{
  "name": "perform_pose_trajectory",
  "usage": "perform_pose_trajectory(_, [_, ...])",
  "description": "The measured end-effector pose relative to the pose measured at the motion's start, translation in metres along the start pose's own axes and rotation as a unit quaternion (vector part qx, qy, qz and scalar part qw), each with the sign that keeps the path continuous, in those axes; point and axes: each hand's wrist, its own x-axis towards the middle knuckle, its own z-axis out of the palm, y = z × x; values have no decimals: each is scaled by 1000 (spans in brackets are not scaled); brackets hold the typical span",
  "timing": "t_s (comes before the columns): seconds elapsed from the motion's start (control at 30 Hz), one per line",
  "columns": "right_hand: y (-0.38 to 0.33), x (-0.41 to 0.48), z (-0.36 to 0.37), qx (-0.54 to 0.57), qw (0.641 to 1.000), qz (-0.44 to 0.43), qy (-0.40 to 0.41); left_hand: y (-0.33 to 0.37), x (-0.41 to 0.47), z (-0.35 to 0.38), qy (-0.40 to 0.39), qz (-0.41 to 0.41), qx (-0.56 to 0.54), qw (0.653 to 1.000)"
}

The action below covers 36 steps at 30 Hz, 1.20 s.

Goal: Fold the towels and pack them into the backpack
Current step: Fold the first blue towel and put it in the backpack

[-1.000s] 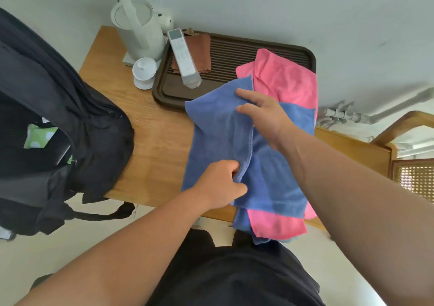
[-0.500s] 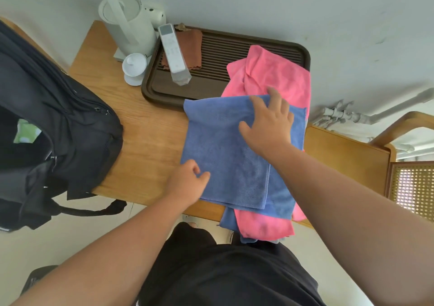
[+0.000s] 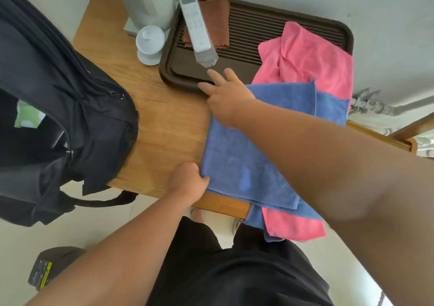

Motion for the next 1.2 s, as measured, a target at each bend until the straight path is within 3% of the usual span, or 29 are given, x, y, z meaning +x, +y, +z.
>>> perform_pose_trajectory(0.13, [0, 5, -8, -31, 998, -41, 31, -12, -1, -5, -25, 8, -66, 997])
perform_pose_trajectory(0.3, [-8, -8, -10, -68, 998, -13, -2, -26, -5, -7, -48, -32, -201, 978])
perform_pose_trajectory(0.57, [-9, -22, -10, -83, 996, 18, -26, -39, -10, 1, -59, -22, -221, 973])
perform_pose_trajectory(0.8, [-11, -13, -25, 6, 1000, -1, 25, -58, -20, -3, -11, 18, -135, 991])
perform_pose_trajectory(1.07, [-40, 41, -48, 47, 998, -28, 6, -117, -24, -38, 128, -45, 26, 990])
perform_pose_trajectory(1.2, [-56, 58, -49, 73, 997, -12, 7, -118, -20, -51, 118, -38, 91, 988])
